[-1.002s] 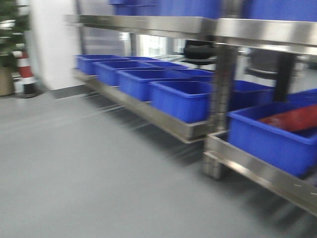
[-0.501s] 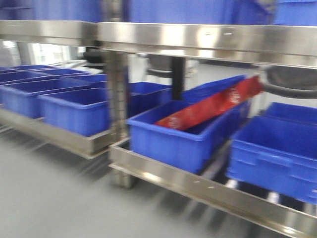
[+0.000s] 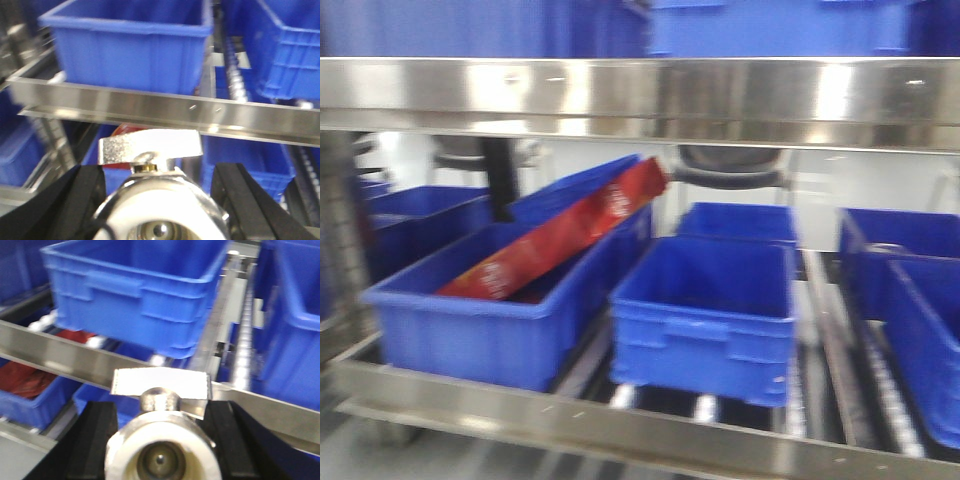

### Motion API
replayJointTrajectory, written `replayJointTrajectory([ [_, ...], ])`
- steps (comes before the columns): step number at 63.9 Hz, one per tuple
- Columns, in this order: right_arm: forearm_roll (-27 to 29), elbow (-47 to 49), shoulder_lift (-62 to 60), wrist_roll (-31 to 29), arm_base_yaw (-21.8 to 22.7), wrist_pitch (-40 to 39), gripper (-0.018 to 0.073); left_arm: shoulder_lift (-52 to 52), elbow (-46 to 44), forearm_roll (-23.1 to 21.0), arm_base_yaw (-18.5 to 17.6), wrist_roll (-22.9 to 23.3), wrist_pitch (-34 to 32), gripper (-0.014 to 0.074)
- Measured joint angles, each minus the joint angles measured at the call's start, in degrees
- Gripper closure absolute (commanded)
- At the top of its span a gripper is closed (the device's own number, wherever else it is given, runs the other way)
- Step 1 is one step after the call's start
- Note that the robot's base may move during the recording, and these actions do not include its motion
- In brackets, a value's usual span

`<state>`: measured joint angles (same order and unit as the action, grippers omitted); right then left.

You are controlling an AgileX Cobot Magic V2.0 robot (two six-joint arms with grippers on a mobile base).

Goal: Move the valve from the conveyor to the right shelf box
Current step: 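Drive the base up to the steel shelf with blue bins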

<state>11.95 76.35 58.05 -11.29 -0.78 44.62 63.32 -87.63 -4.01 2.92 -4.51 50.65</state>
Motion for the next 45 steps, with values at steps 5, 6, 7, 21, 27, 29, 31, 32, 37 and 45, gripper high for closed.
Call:
replayJointTrajectory([
  [5,-0.1,0.0,0.0,0.0,0.0,0.0,0.0712,0.0,0.0,-0.08,0.0,0.0,0.0,0.0708],
  [6,-0.11,0.0,0.0,0.0,0.0,0.0,0.0712,0.0,0.0,-0.13,-0.1,0.0,0.0,0.0708],
  [7,-0.11,0.0,0.0,0.0,0.0,0.0,0.0712,0.0,0.0,-0.13,-0.09,0.0,0.0,0.0708],
  [21,-0.11,0.0,0.0,0.0,0.0,0.0,0.0712,0.0,0.0,-0.13,-0.09,0.0,0.0,0.0708],
  [27,-0.11,0.0,0.0,0.0,0.0,0.0,0.0712,0.0,0.0,-0.13,-0.09,0.0,0.0,0.0708],
  [29,-0.11,0.0,0.0,0.0,0.0,0.0,0.0712,0.0,0.0,-0.13,-0.09,0.0,0.0,0.0708],
  [31,-0.11,0.0,0.0,0.0,0.0,0.0,0.0712,0.0,0.0,-0.03,-0.09,0.0,0.0,0.0708],
  [32,-0.11,0.0,0.0,0.0,0.0,0.0,0.0712,0.0,0.0,-0.03,-0.09,0.0,0.0,0.0708],
  [37,-0.11,0.0,0.0,0.0,0.0,0.0,0.0712,0.0,0.0,-0.03,-0.09,0.0,0.0,0.0708],
  [45,-0.11,0.0,0.0,0.0,0.0,0.0,0.0712,0.0,0.0,-0.03,-0.09,0.0,0.0,0.0708],
])
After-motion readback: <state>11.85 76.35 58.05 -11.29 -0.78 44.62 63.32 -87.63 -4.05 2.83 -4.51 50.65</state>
